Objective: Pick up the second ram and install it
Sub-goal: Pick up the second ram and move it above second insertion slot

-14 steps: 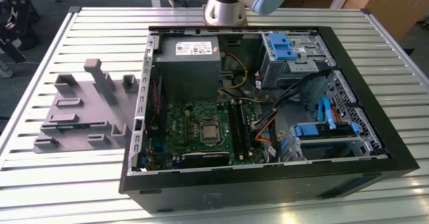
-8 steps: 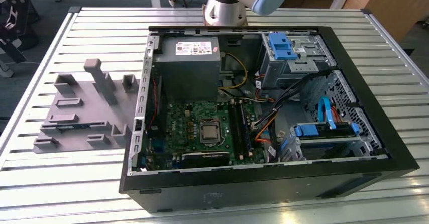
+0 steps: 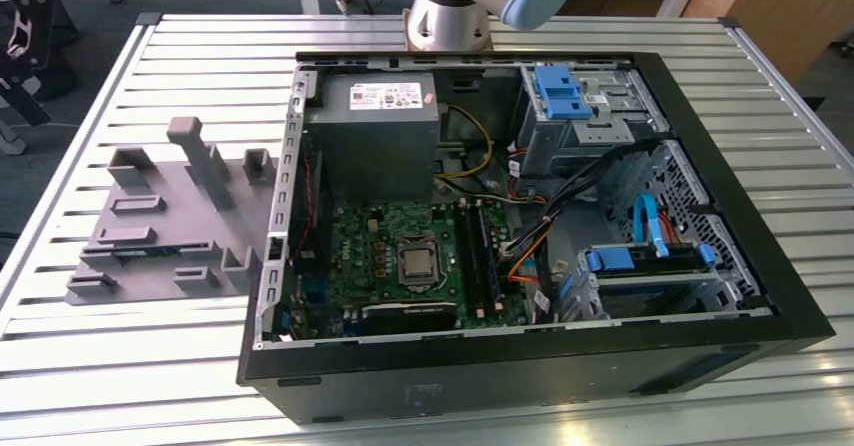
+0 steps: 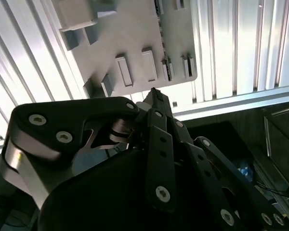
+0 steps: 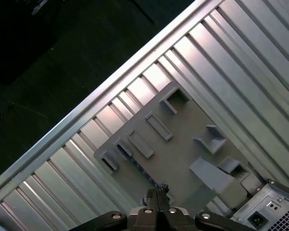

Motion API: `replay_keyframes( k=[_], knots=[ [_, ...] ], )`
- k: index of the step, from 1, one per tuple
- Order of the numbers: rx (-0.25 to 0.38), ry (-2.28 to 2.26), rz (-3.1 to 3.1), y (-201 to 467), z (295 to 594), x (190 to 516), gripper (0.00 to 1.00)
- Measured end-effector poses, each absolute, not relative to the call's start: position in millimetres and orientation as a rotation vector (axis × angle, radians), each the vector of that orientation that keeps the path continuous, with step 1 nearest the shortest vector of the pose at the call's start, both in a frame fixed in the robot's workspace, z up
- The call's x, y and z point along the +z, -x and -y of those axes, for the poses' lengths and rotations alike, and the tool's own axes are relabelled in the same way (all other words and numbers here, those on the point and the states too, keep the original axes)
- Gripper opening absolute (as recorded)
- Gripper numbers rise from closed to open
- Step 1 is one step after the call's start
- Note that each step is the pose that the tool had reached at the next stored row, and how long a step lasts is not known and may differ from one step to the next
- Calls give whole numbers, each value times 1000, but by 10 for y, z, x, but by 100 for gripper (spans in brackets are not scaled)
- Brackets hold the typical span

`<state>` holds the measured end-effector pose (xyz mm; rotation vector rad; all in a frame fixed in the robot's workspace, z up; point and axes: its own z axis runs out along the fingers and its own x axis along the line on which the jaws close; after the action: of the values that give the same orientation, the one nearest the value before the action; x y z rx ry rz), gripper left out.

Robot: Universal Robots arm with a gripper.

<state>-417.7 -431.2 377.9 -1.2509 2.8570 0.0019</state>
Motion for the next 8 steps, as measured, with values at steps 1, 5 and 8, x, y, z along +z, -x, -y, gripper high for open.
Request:
replay_keyframes(
  k=[1, 5, 8],
  knots=[
    [2, 1268, -2849, 4179, 4312, 3779, 11],
    [3, 1336, -2818, 4182, 4312, 3777, 11],
    [4, 1387, -2793, 4183, 4313, 3775, 11]
  ],
)
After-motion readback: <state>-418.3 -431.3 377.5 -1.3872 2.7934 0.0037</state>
